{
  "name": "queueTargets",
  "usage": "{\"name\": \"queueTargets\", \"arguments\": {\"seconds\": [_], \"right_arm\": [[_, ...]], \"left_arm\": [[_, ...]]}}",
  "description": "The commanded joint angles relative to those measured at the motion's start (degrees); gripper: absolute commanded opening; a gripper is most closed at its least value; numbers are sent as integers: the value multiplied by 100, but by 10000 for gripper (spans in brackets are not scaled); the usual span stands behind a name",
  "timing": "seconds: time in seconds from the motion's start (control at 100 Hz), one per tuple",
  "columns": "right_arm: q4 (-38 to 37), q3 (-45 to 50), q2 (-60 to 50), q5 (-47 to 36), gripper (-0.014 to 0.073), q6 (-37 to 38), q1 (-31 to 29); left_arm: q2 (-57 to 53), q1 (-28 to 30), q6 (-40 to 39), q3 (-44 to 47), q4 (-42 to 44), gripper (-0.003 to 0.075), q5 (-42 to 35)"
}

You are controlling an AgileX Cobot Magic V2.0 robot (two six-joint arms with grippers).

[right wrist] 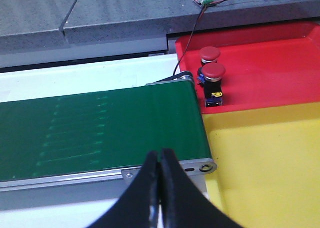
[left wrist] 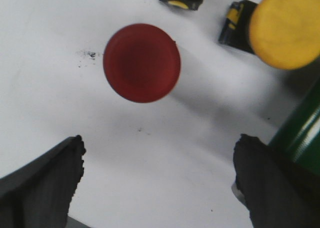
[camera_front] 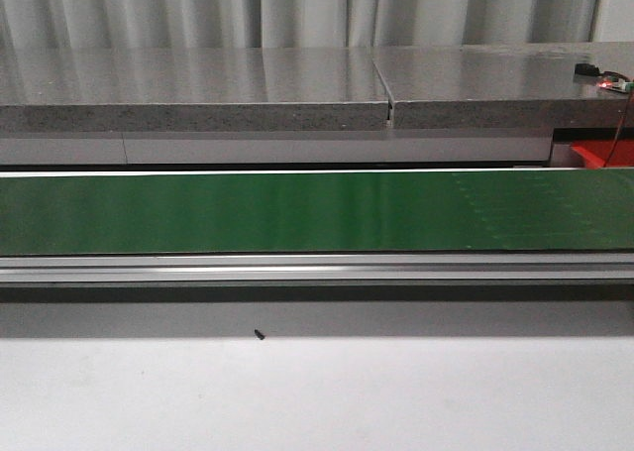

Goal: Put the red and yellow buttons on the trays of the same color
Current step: 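Grasp the last red-capped button with the left gripper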

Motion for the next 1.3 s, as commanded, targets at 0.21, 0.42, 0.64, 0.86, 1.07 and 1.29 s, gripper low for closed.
{"name": "queueTargets", "arguments": {"seconds": [0.21,0.42,0.64,0.86,1.07,1.29], "right_arm": [[-47,-145,48,-437,-67,1,-2],[-47,-145,48,-437,-67,1,-2],[-47,-145,48,-425,-67,1,-2],[-47,-145,48,-425,-67,1,-2],[-47,-145,48,-425,-67,1,-2],[-47,-145,48,-425,-67,1,-2]], "left_arm": [[20,134,68,-168,0,587,-907],[277,124,101,-168,-126,587,-1480],[441,124,101,-168,-163,562,-1814],[441,124,101,-168,-163,326,-2006],[441,124,101,-168,-163,116,-1969],[202,124,101,-132,-191,71,-1851]]}}
